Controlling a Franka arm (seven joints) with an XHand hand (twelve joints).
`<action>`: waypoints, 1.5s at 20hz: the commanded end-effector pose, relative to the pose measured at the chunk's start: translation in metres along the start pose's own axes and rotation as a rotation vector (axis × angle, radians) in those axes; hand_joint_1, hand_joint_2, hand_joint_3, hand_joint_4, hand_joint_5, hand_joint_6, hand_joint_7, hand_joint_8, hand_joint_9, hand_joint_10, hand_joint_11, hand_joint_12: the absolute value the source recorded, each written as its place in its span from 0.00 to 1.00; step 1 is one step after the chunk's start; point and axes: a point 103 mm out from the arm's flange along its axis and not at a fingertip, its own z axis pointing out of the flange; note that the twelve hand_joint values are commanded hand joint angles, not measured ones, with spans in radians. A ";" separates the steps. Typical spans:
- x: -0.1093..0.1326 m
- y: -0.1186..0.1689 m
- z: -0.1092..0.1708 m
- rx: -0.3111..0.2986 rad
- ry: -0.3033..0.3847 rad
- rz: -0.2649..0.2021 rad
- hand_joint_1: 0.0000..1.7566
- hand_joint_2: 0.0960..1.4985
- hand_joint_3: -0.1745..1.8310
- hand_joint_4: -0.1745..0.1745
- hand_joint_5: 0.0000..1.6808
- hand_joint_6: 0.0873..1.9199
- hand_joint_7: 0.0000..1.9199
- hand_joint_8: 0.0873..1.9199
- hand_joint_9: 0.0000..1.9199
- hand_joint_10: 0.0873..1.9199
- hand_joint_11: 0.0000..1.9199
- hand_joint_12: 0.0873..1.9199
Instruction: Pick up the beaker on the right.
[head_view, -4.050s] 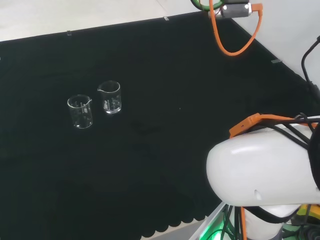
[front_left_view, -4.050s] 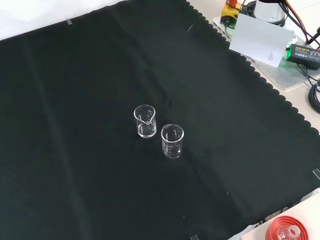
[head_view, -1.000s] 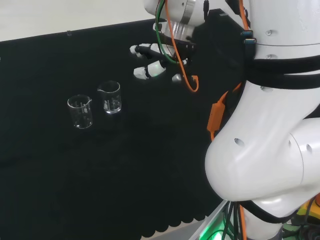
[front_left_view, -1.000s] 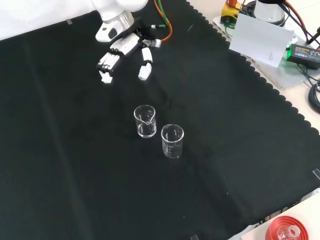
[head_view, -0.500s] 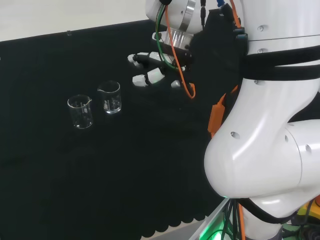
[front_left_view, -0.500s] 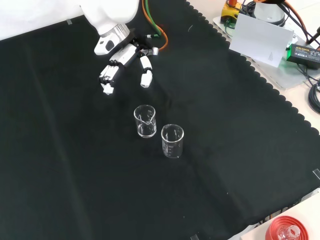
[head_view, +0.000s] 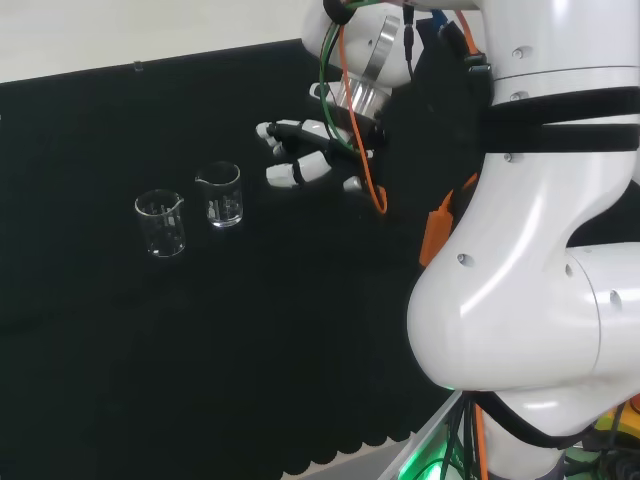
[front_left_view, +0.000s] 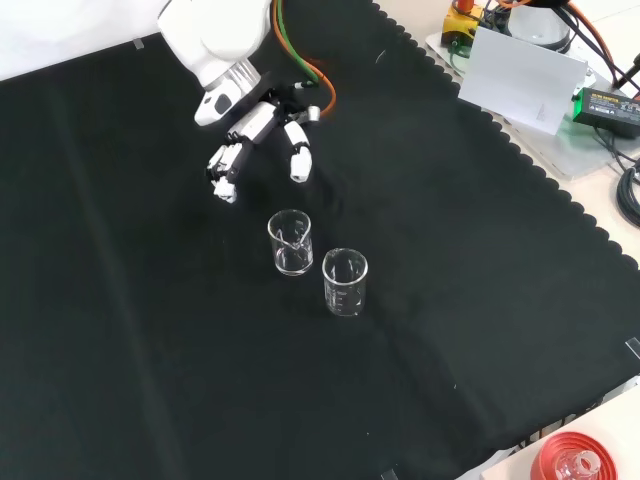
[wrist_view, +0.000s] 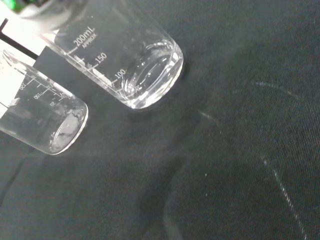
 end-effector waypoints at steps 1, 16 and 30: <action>-0.003 0.004 0.014 -0.004 0.050 -0.006 0.43 0.30 0.37 0.23 0.10 0.00 0.08 0.34 0.16 0.35 0.00 0.68; 0.002 0.010 0.033 -0.008 0.097 -0.009 0.45 0.30 0.36 0.23 0.10 0.00 0.05 0.33 0.09 0.35 0.00 0.57; 0.009 0.028 0.047 0.031 0.114 -0.033 0.45 0.30 0.36 0.23 0.10 0.00 0.05 0.33 0.10 0.35 0.00 0.57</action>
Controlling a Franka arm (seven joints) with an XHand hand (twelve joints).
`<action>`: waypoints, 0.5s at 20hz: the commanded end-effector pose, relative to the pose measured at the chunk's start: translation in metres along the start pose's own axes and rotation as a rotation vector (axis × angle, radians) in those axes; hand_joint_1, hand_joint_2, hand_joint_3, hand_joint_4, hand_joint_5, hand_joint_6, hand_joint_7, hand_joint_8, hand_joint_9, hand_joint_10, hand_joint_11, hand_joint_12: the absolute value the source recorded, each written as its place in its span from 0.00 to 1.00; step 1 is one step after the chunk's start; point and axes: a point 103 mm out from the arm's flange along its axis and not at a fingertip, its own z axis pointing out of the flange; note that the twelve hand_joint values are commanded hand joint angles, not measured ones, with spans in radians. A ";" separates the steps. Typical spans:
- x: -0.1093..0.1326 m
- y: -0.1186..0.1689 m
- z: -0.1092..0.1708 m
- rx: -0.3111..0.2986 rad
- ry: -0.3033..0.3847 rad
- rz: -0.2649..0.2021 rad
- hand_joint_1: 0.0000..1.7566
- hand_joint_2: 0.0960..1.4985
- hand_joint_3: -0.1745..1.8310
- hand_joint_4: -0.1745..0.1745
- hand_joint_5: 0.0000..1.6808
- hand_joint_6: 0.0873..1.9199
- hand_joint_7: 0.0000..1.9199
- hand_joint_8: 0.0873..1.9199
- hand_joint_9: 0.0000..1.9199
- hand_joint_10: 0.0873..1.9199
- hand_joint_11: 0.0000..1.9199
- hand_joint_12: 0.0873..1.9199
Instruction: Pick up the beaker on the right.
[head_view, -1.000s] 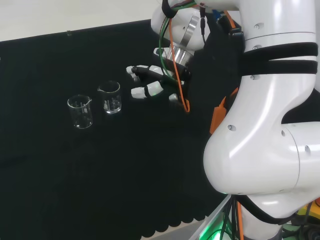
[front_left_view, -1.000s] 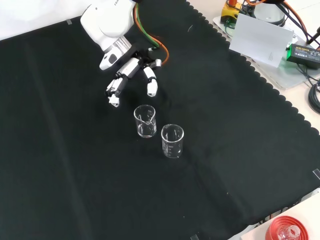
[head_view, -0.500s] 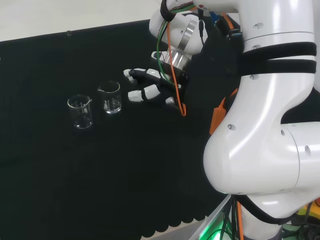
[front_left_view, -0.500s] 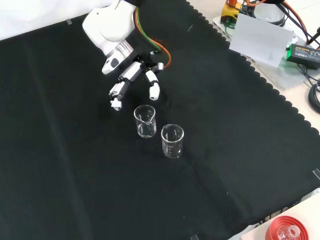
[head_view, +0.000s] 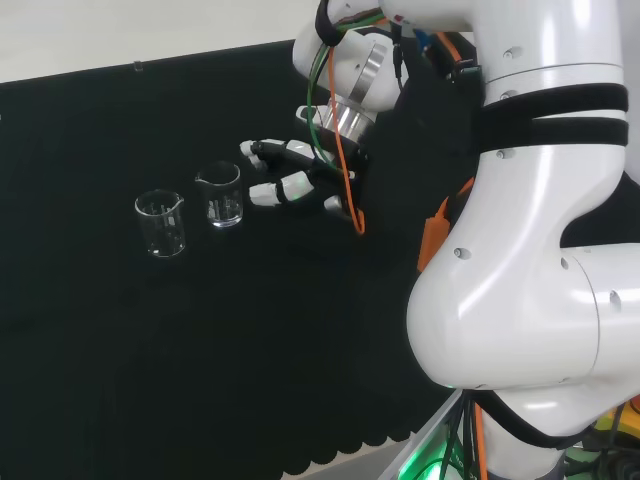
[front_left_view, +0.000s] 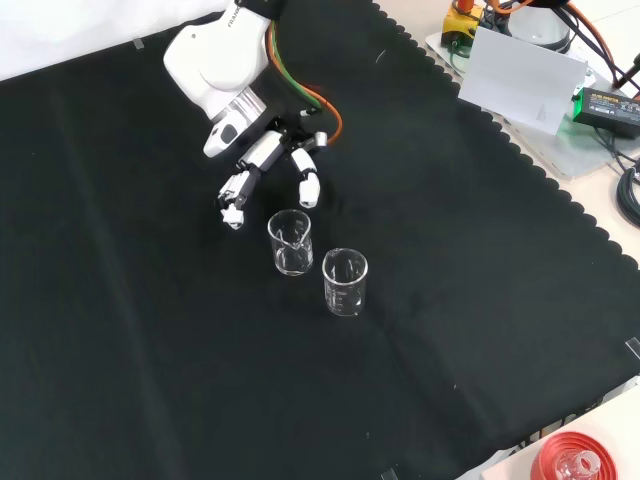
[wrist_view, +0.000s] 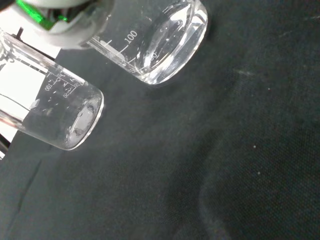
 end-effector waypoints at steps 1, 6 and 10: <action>0.005 0.008 0.007 0.031 0.003 -0.017 0.45 0.30 0.36 0.23 0.10 0.00 0.05 0.33 0.10 0.35 0.00 0.57; 0.007 0.011 0.011 0.028 0.029 -0.030 0.45 0.30 0.36 0.23 0.11 0.00 0.06 0.33 0.10 0.35 0.00 0.57; 0.011 0.012 0.015 0.020 0.039 -0.041 0.45 0.30 0.36 0.23 0.13 0.00 0.08 0.34 0.11 0.35 0.00 0.57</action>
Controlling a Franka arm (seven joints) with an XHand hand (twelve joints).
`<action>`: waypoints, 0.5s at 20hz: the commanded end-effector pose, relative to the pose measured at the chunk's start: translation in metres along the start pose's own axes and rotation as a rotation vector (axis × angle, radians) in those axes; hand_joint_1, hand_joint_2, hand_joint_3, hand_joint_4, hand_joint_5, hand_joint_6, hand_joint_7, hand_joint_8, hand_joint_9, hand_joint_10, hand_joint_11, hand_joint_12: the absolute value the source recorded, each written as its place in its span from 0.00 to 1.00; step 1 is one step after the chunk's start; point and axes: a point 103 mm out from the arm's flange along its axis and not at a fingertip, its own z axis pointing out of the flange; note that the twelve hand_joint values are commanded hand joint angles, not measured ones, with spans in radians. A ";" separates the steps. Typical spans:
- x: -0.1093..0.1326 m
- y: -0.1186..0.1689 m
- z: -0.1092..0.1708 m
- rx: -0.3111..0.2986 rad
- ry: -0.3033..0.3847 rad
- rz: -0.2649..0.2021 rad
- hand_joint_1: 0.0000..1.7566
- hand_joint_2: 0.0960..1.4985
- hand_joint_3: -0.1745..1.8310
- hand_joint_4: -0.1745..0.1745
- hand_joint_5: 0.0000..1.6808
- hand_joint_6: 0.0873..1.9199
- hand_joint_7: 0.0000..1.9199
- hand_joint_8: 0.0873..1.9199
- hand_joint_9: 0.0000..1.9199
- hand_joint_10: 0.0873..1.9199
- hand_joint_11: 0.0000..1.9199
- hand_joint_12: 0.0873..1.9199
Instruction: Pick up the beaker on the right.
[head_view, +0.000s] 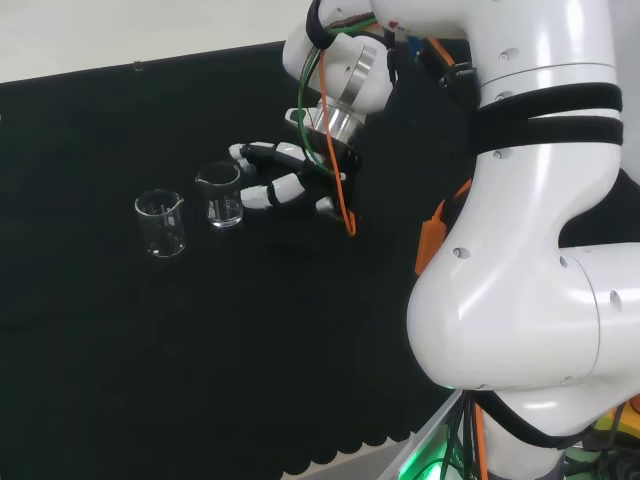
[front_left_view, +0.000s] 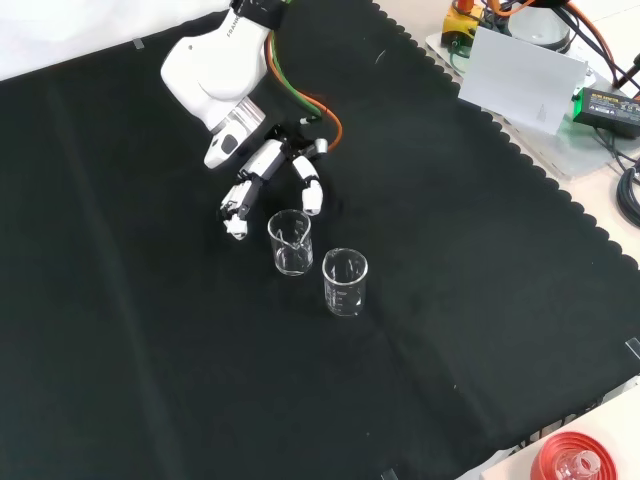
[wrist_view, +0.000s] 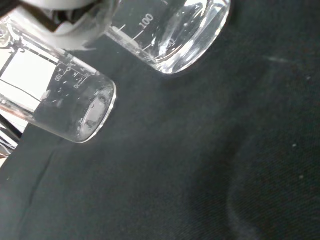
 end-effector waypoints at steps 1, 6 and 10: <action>0.005 0.000 0.004 -0.018 0.020 -0.014 0.45 0.30 0.37 0.23 0.13 0.00 0.08 0.34 0.12 0.35 0.00 0.57; 0.011 0.000 0.007 -0.035 0.027 -0.012 0.45 0.30 0.37 0.23 0.13 0.00 0.09 0.34 0.13 0.35 0.00 0.57; 0.016 -0.001 0.011 -0.043 0.029 -0.008 0.45 0.30 0.37 0.23 0.14 0.00 0.10 0.34 0.13 0.35 0.00 0.58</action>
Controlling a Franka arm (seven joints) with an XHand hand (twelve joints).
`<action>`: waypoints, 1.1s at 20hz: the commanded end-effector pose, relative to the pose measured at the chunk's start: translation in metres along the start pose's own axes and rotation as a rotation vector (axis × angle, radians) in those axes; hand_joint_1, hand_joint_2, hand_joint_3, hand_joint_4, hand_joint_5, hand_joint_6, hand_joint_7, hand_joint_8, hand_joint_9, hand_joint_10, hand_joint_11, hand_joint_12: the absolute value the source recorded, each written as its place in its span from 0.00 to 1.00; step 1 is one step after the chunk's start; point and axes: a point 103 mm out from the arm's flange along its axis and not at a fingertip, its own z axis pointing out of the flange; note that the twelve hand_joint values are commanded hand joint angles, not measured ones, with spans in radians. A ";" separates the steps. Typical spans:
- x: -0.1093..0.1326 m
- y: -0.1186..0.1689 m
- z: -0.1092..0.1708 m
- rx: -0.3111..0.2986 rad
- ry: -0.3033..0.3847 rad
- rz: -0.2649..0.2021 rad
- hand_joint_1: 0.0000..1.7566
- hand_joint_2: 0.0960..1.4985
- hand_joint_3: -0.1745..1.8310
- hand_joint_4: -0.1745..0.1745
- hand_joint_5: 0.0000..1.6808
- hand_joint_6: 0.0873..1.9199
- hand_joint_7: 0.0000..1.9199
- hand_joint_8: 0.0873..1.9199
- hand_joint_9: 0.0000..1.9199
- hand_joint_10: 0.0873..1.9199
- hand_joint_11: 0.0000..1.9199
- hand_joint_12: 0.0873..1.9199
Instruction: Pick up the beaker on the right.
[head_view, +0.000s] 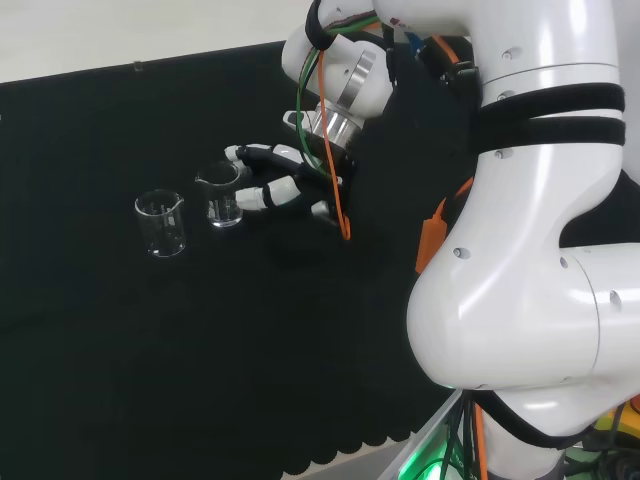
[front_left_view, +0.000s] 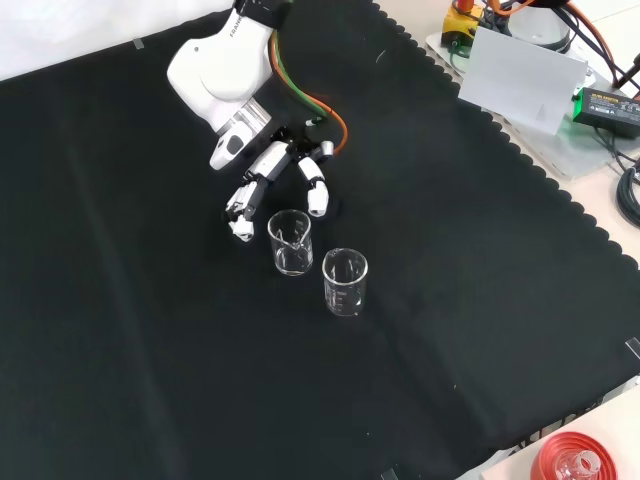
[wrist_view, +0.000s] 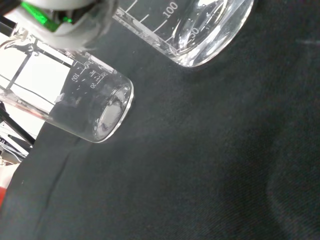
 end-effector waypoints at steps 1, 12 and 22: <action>0.007 0.000 0.004 -0.021 0.000 0.000 0.45 0.30 0.37 0.23 0.14 0.00 0.10 0.34 0.13 0.35 0.00 0.58; 0.018 0.001 0.015 -0.060 -0.004 0.026 0.44 0.30 0.37 0.22 0.14 0.00 0.10 0.34 0.14 0.35 0.00 0.58; 0.022 0.011 0.020 -0.048 -0.004 0.027 0.45 0.30 0.37 0.22 0.15 0.00 0.09 0.33 0.14 0.34 0.00 0.58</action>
